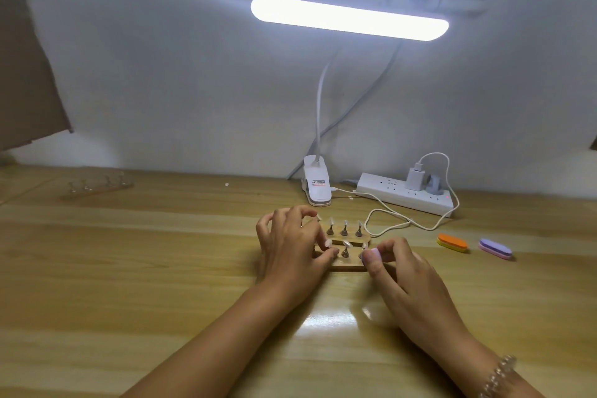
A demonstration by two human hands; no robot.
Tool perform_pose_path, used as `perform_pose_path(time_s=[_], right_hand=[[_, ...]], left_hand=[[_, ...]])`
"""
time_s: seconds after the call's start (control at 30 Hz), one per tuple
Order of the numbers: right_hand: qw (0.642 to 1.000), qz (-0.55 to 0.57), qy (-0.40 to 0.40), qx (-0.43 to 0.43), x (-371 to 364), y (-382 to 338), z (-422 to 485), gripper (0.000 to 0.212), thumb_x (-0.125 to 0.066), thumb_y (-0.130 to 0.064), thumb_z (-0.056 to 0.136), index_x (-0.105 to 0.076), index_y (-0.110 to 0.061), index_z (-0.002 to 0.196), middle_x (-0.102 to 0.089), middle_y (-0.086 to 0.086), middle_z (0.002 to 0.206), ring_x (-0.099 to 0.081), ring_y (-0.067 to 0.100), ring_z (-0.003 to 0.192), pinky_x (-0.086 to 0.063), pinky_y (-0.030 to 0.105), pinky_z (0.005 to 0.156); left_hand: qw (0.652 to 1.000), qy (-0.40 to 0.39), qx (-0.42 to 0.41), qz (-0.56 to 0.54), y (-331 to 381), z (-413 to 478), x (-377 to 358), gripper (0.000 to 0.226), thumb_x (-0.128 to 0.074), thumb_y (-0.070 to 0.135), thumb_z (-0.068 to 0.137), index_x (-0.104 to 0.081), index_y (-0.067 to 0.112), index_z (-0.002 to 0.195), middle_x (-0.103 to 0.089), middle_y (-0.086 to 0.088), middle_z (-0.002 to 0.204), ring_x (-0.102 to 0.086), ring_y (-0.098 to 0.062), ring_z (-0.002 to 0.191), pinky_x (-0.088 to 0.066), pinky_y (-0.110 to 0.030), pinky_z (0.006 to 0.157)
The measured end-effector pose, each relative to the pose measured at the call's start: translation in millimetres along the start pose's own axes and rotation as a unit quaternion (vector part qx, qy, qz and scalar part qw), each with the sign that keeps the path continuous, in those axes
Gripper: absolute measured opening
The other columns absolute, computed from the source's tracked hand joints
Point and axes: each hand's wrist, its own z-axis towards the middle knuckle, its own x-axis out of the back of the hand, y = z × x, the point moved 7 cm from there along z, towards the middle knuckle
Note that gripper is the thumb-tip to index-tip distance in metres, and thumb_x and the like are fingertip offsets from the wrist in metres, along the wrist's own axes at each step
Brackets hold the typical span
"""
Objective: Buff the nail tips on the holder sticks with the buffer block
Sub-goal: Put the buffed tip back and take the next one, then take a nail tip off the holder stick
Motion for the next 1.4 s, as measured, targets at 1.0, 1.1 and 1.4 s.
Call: perform_pose_path(time_s=[1.0,1.1,1.4], right_hand=[[0.988,-0.009,0.015,0.152,2,-29,-17,0.033,-0.054,-0.058,0.082,-0.054,-0.030,0.099,-0.053,-0.020,0.088,-0.054,0.007,0.080,-0.051,0.026,0.059],[0.992,-0.009,0.025,0.124,5,-23,-12,0.029,-0.060,-0.051,0.085,-0.056,-0.028,0.101,-0.054,-0.017,0.089,-0.054,0.007,0.079,-0.051,0.031,0.066],[0.995,-0.023,0.034,0.089,8,-18,-10,0.035,-0.056,-0.064,0.078,-0.055,-0.032,0.092,-0.060,-0.019,0.081,-0.056,0.005,0.068,-0.047,0.028,0.061]], left_hand=[[0.930,-0.190,-0.055,-0.310,20,-26,-8,0.012,-0.064,0.015,0.092,-0.073,0.019,0.098,-0.072,0.007,0.092,-0.062,-0.011,0.078,-0.045,-0.031,0.069],[0.931,-0.207,-0.059,-0.296,20,-28,-14,0.013,-0.062,0.021,0.093,-0.073,0.022,0.100,-0.071,0.008,0.094,-0.055,-0.009,0.074,-0.040,-0.029,0.066],[0.910,-0.230,-0.019,-0.346,16,-27,-17,0.021,-0.062,0.030,0.090,-0.074,0.020,0.104,-0.074,0.002,0.099,-0.066,-0.023,0.096,-0.052,-0.044,0.085]])
